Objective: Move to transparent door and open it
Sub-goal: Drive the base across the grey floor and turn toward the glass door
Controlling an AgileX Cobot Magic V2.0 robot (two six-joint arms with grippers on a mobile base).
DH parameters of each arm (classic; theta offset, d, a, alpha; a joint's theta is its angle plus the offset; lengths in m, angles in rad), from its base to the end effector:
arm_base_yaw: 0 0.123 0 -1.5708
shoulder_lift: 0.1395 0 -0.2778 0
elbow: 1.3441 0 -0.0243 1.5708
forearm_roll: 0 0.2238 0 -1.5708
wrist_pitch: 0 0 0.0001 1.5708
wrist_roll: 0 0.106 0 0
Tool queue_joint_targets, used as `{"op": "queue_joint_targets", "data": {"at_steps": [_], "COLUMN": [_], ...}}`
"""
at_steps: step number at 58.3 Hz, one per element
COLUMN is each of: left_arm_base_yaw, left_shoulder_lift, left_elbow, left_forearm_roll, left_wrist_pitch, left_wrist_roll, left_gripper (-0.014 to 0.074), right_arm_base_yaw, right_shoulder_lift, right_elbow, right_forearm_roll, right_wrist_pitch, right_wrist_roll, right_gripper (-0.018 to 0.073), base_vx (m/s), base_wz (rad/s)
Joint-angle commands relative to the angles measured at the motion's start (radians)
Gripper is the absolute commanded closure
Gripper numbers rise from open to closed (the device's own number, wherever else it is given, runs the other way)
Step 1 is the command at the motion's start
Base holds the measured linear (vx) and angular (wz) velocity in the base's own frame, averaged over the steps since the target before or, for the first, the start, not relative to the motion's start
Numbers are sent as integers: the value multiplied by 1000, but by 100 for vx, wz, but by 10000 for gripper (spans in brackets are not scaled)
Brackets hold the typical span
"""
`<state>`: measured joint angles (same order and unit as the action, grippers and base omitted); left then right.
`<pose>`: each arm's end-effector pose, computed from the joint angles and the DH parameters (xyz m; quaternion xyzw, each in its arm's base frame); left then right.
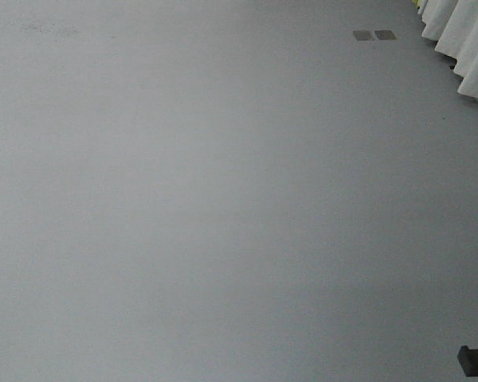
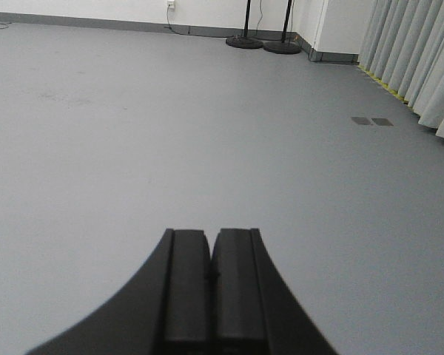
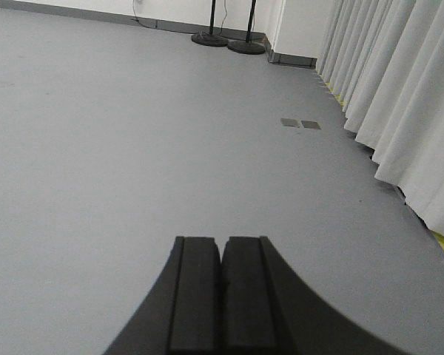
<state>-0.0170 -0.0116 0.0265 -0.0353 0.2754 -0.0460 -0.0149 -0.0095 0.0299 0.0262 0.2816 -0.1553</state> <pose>0.0497 -0.0019 0.1774 -0.0214 0.7748 -0.0343 0.6309 0.0498 0.0000 0.1755 -0.0471 0.7774 -0.0426 0.6258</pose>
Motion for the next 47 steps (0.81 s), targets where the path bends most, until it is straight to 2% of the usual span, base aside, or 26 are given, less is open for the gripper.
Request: {"op": "queue_joint_targets", "data": {"at_steps": [1, 26, 47], "left_arm_base_yaw": [-5, -5, -5], "left_shoulder_lift": [-12, -12, -12], "left_elbow": [23, 23, 23], "left_forearm_roll": [-2, -2, -2], "left_wrist_pitch": [-81, -81, -81], "left_wrist_roll": [-7, -7, -7], "left_gripper": [602, 602, 602], "right_arm_base_yaw": [-4, -4, -4], "right_shoulder_lift": [-15, -15, -15], "right_elbow": [13, 13, 13], "right_forearm_roll": [-1, -1, -1], "right_wrist_pitch": [-83, -83, -83], "right_wrist_roll": [-2, -2, -2], "right_gripper": [567, 567, 567], "base_vx": [0, 2, 14], "base_wz": [-1, 0, 8]}}
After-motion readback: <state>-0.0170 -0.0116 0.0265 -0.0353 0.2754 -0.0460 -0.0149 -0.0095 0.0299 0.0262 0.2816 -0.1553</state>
